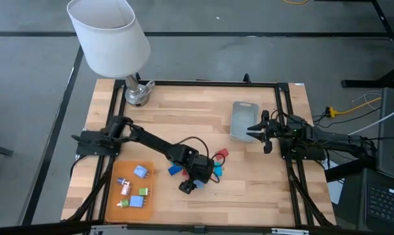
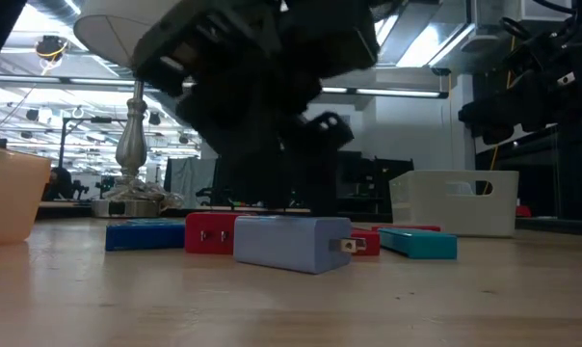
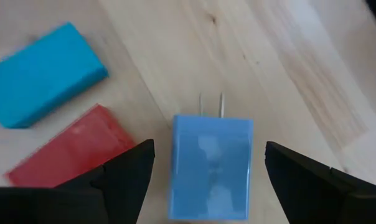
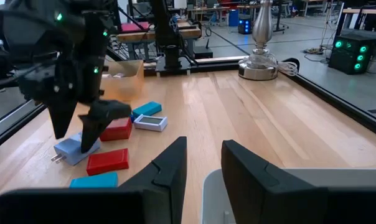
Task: Pick & Place Office items
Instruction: Put the light blue charger adapter into the orange bin
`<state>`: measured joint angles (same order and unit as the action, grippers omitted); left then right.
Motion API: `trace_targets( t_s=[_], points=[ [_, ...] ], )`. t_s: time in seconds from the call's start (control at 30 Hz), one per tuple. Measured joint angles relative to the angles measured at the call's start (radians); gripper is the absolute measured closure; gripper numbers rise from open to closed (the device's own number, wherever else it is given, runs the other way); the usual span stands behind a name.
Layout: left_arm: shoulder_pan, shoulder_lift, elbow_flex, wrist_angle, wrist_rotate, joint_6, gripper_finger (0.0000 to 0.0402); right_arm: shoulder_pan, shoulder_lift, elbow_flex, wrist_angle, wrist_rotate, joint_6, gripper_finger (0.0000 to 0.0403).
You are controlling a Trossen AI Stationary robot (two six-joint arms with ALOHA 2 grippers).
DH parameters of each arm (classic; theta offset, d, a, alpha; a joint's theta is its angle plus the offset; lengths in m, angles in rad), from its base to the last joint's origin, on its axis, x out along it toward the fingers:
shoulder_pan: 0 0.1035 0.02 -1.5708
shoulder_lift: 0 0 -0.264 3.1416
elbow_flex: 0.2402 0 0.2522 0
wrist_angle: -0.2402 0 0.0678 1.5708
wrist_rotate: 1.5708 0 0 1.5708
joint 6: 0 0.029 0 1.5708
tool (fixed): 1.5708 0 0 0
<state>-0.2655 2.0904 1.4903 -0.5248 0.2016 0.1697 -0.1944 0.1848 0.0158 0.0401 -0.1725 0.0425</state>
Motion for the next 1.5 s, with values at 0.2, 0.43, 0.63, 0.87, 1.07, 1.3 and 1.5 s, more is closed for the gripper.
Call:
trace_targets(
  t_s=[0.2, 0.43, 0.63, 0.87, 1.07, 1.3, 1.5],
  points=[
    [-0.029, 0.069, 0.051, -0.042, -0.025, -0.002, 0.0104, 0.0, 0.0, 0.0, 0.0, 0.0, 0.0, 0.0302],
    [-0.029, 0.11, 0.054, -0.056, -0.065, -0.168, 0.0113, 0.0, 0.0, 0.0, 0.0, 0.0, 0.0, 0.0302],
    [0.01, 0.085, 0.048, 0.038, 0.015, -0.403, 0.0187, 0.0, 0.0, 0.0, 0.0, 0.0, 0.0, 0.0302],
    [0.073, 0.006, 0.066, 0.207, 0.069, -0.573, 0.0187, 0.0, 0.0, 0.0, 0.0, 0.0, 0.0, 0.0302],
    [0.113, -0.156, 0.066, 0.476, 0.267, -0.666, 0.0188, 0.0, 0.0, 0.0, 0.0, 0.0, 0.0, 0.0302],
    [0.103, -0.431, 0.067, 0.706, 0.46, -0.722, 0.0188, 0.0, 0.0, 0.0, 0.001, 0.0, 0.0, 0.0302],
    [0.003, -0.72, 0.07, 0.435, 0.067, -0.566, 0.0188, 0.0, 0.0, 0.0, 0.001, 0.0, 0.0, 0.0302]
  ],
)
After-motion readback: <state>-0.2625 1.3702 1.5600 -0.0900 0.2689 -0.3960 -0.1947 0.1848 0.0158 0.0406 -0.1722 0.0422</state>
